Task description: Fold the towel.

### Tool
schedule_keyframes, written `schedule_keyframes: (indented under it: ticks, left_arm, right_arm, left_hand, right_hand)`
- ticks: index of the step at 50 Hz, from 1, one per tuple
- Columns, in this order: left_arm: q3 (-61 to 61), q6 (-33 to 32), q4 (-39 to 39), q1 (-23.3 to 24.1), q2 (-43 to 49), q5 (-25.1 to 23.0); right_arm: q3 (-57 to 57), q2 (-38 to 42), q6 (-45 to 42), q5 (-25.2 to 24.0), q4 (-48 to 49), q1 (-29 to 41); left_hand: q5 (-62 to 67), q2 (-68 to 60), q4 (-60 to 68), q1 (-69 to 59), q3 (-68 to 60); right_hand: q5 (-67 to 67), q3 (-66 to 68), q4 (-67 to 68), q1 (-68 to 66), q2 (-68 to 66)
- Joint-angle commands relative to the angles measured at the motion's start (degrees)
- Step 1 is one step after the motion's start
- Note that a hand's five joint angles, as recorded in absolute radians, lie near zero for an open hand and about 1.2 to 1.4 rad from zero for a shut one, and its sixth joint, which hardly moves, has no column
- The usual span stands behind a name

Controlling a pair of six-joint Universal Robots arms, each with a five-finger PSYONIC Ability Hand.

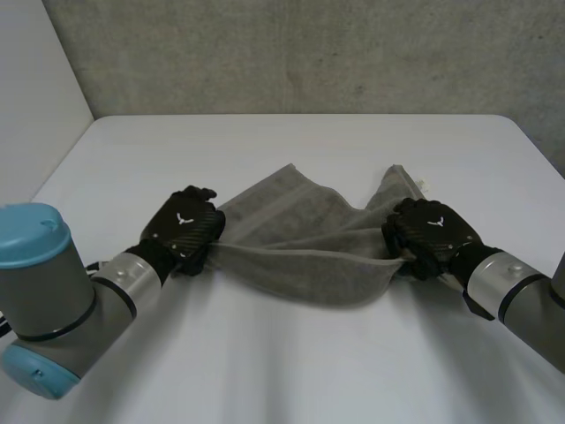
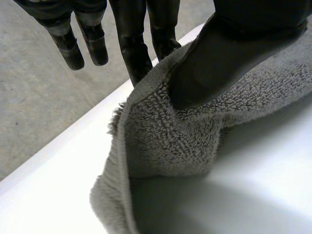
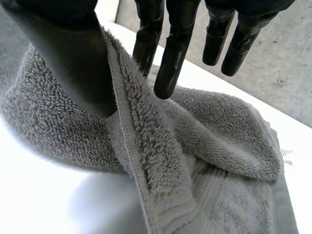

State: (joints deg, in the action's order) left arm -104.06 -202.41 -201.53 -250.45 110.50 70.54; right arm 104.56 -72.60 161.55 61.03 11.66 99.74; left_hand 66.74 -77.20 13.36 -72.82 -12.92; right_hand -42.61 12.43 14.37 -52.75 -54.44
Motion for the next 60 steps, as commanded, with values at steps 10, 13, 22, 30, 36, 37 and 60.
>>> schedule_keyframes:
  ticks: [10,13,22,30,36,37,60]
  left_arm:
    - [-1.14,0.52,3.25,-1.7,-3.45,0.04]
    - [-1.4,0.43,3.34,-1.62,-3.45,0.04]
    - [-1.49,0.52,4.12,-1.79,-3.54,0.04]
    - [-0.62,0.78,9.74,-3.72,-11.34,-0.05]
    - [0.18,2.53,13.44,-4.87,-22.06,-0.05]
    - [0.18,2.54,13.45,-4.87,-22.08,-0.05]
    - [17.54,6.59,13.01,-7.77,-0.15,0.48]
  right_arm:
    - [2.22,-1.58,-2.03,6.11,-5.42,-6.14]
    - [3.45,-2.28,-2.3,6.38,-5.51,-6.49]
    - [4.51,-2.37,-4.13,5.5,-5.6,-8.42]
    - [0.21,-12.0,-5.73,1.82,-9.63,-9.13]
    - [-5.32,-21.86,-2.92,-1.61,-15.26,-10.71]
    - [-5.33,-21.88,-2.91,-1.62,-15.27,-10.71]
    - [-26.14,0.59,-2.64,-0.92,-12.47,-3.87]
  left_hand:
    - [3.26,-2.8,-3.36,-7.18,2.92]
    - [3.26,-2.8,-3.36,-7.18,2.92]
    - [3.26,-2.8,-3.36,-7.18,2.92]
    - [3.26,-2.8,-3.36,-7.18,2.92]
    - [3.26,-2.8,-3.36,-7.18,2.92]
    - [3.26,-2.8,-3.36,-7.18,2.92]
    - [3.26,-2.8,-3.36,-7.18,2.92]
  right_hand:
    - [1.15,-2.43,-4.37,1.29,2.98]
    - [1.31,-2.43,-4.37,1.45,3.14]
    - [-27.27,-2.43,-4.37,-27.13,-25.44]
    - [-27.39,-2.43,-4.37,-27.25,-25.56]
    - [-27.39,-2.43,-4.37,-27.25,-25.56]
    - [-27.39,-2.43,-4.37,-27.25,-25.56]
    - [-27.39,-2.43,-4.37,-27.25,-25.56]
